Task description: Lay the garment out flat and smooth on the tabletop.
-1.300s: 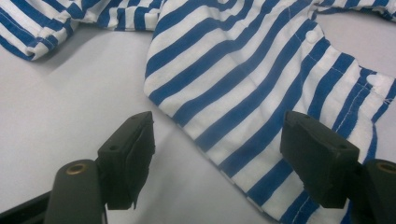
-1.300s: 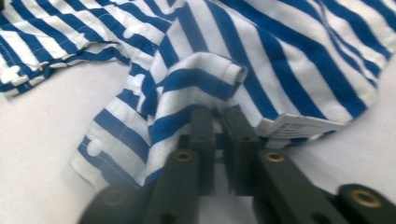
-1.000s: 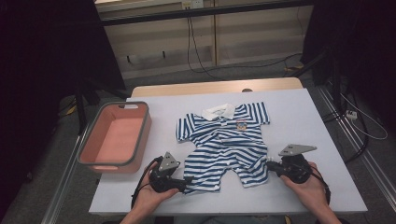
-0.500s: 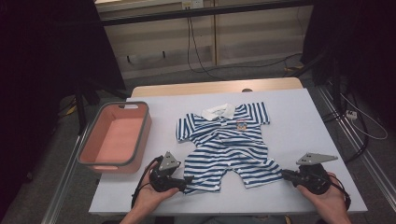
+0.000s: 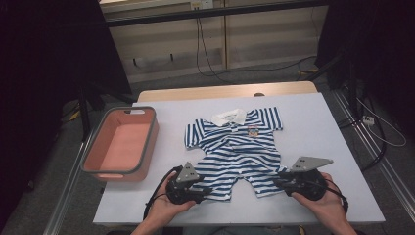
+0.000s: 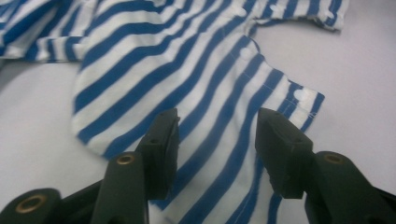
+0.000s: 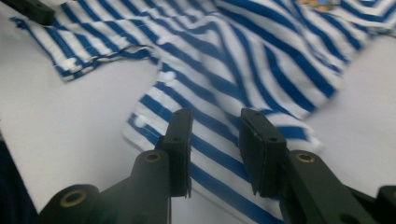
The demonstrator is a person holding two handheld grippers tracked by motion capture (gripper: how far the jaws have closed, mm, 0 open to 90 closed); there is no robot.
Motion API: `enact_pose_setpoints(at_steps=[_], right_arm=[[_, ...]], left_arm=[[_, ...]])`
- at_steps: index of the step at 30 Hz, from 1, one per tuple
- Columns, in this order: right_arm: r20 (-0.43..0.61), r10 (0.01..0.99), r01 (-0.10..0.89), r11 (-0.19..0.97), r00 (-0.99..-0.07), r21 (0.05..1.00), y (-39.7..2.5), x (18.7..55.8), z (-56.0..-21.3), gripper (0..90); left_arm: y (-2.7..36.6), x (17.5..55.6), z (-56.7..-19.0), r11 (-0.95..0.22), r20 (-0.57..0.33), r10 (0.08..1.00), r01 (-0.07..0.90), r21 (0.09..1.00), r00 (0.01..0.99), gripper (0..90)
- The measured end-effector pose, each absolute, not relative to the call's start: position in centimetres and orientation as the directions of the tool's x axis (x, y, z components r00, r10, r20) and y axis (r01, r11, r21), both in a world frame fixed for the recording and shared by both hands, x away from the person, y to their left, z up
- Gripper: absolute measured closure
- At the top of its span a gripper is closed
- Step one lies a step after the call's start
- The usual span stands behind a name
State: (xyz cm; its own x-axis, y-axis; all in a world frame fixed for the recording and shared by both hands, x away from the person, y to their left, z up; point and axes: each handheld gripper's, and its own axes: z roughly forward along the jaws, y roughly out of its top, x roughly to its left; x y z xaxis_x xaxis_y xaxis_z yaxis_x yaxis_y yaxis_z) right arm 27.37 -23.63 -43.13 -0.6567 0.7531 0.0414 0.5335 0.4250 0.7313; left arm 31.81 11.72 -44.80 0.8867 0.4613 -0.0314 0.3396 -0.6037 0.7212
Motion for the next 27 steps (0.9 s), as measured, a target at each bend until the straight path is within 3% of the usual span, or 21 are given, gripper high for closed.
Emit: enact_pose_setpoints(at_steps=[7, 12, 17, 21, 27], right_arm=[[0.069, 0.675, 0.527, 0.503, -0.734, 0.685, -20.8, 28.7, -44.9, 65.4], [0.103, 0.673, 0.539, 0.482, -0.733, 0.691, -20.6, 29.2, -45.7, 67.6], [0.143, 0.666, 0.554, 0.459, -0.732, 0.694, -21.0, 29.4, -45.9, 69.6], [0.163, 0.651, 0.563, 0.472, -0.742, 0.678, -20.7, 29.3, -45.8, 83.5], [0.134, 0.643, 0.544, 0.497, -0.754, 0.676, -20.3, 28.3, -45.5, 89.6]], left_arm=[[11.0, 31.4, -45.5, -0.626, -0.04, 0.442, 0.34, 0.702, 0.896, 59.8], [10.8, 31.2, -45.7, -0.625, -0.04, 0.435, 0.334, 0.706, 0.9, 64.2], [10.6, 31.2, -45.7, -0.619, -0.077, 0.415, 0.344, 0.706, 0.906, 80.5], [10.7, 31.2, -45.6, -0.615, -0.095, 0.429, 0.368, 0.698, 0.898, 89.8], [11.2, 30.3, -45.4, -0.62, -0.129, 0.412, 0.381, 0.686, 0.902, 90.0]])
